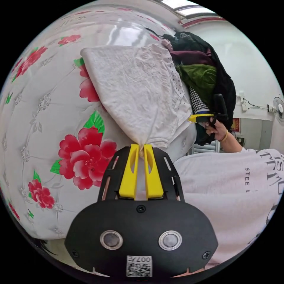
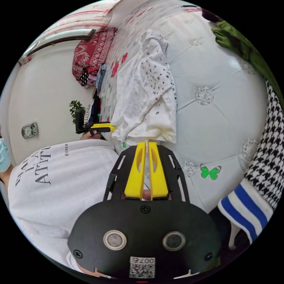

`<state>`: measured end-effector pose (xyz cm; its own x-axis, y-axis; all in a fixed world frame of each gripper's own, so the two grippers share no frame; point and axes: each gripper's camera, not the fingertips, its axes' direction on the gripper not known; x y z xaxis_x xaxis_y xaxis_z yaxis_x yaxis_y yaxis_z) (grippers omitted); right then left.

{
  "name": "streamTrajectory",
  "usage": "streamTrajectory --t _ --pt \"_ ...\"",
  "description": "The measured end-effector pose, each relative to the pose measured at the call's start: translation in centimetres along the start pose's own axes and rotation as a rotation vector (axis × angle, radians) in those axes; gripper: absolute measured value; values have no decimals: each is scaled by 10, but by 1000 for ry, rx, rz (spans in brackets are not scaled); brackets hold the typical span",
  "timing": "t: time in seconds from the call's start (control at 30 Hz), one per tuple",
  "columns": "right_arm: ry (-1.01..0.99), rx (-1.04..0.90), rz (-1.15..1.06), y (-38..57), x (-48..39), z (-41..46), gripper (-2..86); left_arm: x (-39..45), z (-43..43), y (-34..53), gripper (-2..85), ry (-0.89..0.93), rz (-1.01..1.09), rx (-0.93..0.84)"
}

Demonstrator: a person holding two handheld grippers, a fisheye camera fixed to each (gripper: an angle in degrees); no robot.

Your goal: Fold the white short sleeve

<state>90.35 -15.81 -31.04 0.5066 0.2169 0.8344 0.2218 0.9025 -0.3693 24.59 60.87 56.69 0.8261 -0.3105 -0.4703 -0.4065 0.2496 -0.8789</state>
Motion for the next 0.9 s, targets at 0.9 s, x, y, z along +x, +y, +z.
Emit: streamTrajectory --t 0.9 --pt "222 248 -212 -160 -135 25 26 -115 -92 -89 57 115 -383 405"
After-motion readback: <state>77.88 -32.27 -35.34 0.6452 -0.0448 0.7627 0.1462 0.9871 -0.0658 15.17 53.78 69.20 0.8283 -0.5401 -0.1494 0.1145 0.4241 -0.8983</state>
